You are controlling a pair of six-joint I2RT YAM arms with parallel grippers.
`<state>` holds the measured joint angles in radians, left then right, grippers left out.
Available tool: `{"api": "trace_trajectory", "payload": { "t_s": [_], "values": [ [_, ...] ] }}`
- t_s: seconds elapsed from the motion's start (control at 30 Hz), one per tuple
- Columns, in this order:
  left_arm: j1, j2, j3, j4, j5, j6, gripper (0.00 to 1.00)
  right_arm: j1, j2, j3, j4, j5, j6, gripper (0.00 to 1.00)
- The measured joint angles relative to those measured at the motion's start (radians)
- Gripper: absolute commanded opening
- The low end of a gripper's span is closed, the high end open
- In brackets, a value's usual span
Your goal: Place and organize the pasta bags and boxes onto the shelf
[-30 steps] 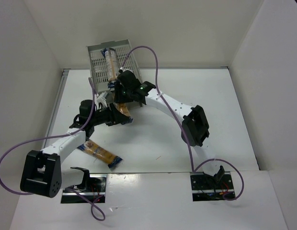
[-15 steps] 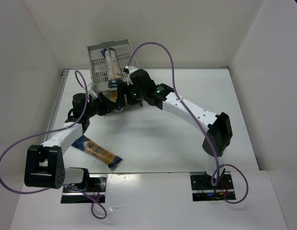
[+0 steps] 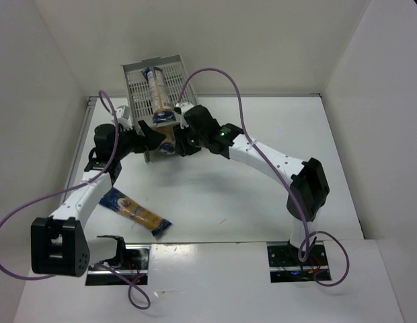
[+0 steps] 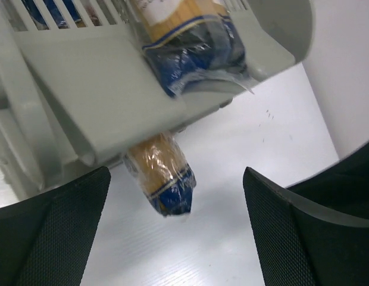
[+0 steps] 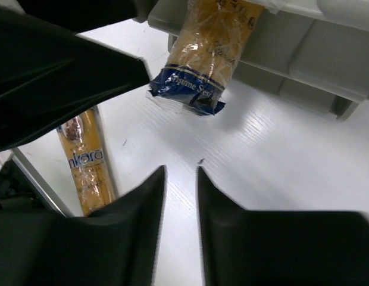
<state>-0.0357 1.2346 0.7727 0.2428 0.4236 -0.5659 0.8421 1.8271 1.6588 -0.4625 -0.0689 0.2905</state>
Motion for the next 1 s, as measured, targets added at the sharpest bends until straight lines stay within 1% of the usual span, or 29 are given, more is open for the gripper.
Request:
{"api": "trace_trajectory", "payload": {
  "t_s": [0.07, 0.17, 0.2, 0.27, 0.3, 0.33, 0.4, 0.47, 0.57, 0.7, 0.77, 0.9, 1.0],
  "values": [
    [0.0, -0.06, 0.0, -0.063, -0.011, 0.03, 0.99, 0.0, 0.0, -0.012, 0.013, -0.016, -0.021, 0.22],
    [0.0, -0.196, 0.0, -0.172, -0.034, 0.073, 0.99, 0.0, -0.003, -0.065, 0.029, -0.056, -0.056, 0.21],
    [0.0, -0.248, 0.0, -0.199, -0.041, 0.087, 0.99, 0.0, -0.003, -0.084, 0.029, -0.068, -0.069, 0.15],
    [0.0, -0.377, 0.0, -0.238, -0.055, 0.102, 0.99, 0.002, 0.01, -0.101, 0.026, -0.084, -0.1, 0.11],
    [0.0, -0.437, 0.0, -0.251, -0.066, 0.105, 0.99, 0.005, 0.022, -0.101, 0.035, -0.083, -0.115, 0.07],
    [0.0, -0.491, 0.0, -0.258, -0.077, 0.106, 0.99, 0.01, 0.037, -0.1, 0.047, -0.077, -0.137, 0.0],
    [0.01, -0.585, 0.0, -0.262, -0.088, 0.105, 0.99, 0.025, 0.073, -0.088, 0.067, -0.053, -0.173, 0.0],
    [0.062, -0.64, 0.0, -0.267, -0.09, 0.095, 0.99, 0.046, 0.121, -0.06, 0.087, -0.024, -0.195, 0.0],
    [0.166, -0.66, -0.013, -0.29, -0.119, 0.088, 0.99, 0.066, 0.2, 0.008, 0.105, 0.002, -0.211, 0.0],
    [0.262, -0.66, -0.058, -0.328, -0.135, 0.087, 0.99, 0.077, 0.286, 0.124, 0.113, 0.074, -0.203, 0.0],
    [0.301, -0.662, -0.071, -0.343, -0.138, 0.087, 0.99, 0.077, 0.332, 0.196, 0.112, 0.128, -0.202, 0.0],
    [0.366, -0.673, -0.076, -0.362, -0.158, 0.088, 0.99, 0.079, 0.444, 0.361, 0.13, 0.286, -0.213, 0.0],
    [0.386, -0.683, -0.076, -0.368, -0.172, 0.092, 0.99, 0.08, 0.481, 0.413, 0.15, 0.373, -0.227, 0.0]
  ]
}}
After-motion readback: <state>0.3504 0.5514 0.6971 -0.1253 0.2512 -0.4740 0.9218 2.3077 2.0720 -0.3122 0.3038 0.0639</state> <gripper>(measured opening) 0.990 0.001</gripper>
